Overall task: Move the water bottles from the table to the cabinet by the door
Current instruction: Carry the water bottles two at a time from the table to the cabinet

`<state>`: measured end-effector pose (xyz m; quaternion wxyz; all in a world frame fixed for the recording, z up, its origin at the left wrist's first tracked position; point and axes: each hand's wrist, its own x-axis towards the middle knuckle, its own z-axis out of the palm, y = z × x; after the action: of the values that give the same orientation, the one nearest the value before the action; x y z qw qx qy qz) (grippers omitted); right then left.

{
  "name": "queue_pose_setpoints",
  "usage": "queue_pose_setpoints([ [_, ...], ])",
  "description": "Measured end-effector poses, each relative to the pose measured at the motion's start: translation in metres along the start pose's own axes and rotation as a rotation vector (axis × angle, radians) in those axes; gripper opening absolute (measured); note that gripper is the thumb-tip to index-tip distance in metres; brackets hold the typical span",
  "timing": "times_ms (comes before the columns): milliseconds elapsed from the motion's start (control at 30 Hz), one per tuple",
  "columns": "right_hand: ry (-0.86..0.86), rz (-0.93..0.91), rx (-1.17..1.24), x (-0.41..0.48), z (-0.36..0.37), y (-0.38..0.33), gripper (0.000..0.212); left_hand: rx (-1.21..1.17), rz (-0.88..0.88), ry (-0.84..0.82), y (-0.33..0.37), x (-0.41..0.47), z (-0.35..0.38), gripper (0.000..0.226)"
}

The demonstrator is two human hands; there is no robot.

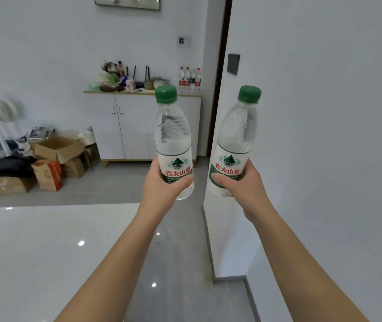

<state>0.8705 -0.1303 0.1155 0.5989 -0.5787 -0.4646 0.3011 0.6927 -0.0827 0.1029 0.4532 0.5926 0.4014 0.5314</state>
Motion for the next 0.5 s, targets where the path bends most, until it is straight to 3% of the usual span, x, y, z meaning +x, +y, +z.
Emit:
queue_pose_setpoints([
  [267,-0.018,-0.133,-0.005,0.034,0.017,-0.063,0.051,0.044,0.1,-0.016,0.07,0.058,-0.019,0.044],
  [500,-0.002,-0.184,-0.009,0.057,0.029,-0.08,0.046,0.066,0.143,0.007,0.088,0.087,-0.027,0.044],
])
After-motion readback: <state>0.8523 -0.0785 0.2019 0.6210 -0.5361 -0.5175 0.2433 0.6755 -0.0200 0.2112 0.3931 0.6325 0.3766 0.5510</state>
